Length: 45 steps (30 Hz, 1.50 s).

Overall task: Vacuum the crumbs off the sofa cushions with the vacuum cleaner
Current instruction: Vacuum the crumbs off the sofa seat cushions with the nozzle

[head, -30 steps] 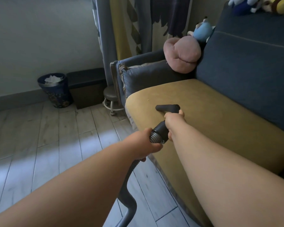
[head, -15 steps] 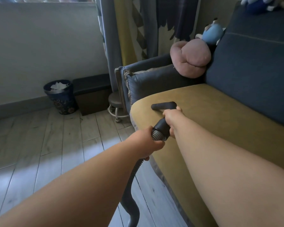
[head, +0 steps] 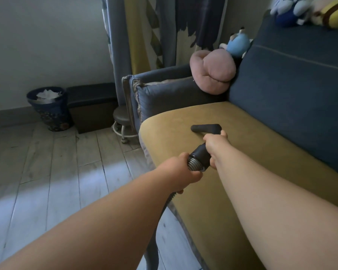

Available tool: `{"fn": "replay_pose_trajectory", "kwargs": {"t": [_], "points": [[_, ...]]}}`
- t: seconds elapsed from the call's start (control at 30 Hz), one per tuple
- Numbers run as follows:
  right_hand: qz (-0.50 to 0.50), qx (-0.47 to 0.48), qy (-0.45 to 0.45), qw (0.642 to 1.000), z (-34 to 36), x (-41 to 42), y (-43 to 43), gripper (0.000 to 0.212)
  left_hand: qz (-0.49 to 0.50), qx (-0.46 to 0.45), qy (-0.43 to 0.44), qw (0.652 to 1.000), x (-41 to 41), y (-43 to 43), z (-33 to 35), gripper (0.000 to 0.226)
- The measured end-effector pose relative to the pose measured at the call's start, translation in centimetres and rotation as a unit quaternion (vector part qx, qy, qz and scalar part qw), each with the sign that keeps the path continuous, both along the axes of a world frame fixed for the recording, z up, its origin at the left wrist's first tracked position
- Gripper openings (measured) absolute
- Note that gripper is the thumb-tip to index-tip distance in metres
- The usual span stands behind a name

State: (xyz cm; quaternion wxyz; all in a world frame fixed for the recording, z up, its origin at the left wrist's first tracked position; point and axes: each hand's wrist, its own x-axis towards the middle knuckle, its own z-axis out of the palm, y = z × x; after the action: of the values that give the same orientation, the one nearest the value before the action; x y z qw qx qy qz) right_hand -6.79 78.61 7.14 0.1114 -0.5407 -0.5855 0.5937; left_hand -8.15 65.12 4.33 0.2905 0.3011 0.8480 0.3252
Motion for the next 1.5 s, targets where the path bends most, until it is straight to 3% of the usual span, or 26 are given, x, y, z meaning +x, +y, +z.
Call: {"fn": "replay_pose_trajectory", "kwargs": {"t": [0.2,0.67,1.5], "points": [[0.067,0.005,-0.021,0.998,-0.8,-1.5,-2.4,0.068,0.035,-0.032,0.047,0.998,-0.5,-2.5,-0.5,0.036],[0.035,-0.049,0.032,0.998,-0.6,5.0,-7.5,0.067,-0.026,-0.067,0.028,0.997,4.7,-7.7,1.0,0.039],[-0.131,-0.047,0.038,0.990,0.2,23.6,-7.0,0.067,-0.198,-0.102,0.034,0.974,18.5,-6.2,2.8,0.038]]}}
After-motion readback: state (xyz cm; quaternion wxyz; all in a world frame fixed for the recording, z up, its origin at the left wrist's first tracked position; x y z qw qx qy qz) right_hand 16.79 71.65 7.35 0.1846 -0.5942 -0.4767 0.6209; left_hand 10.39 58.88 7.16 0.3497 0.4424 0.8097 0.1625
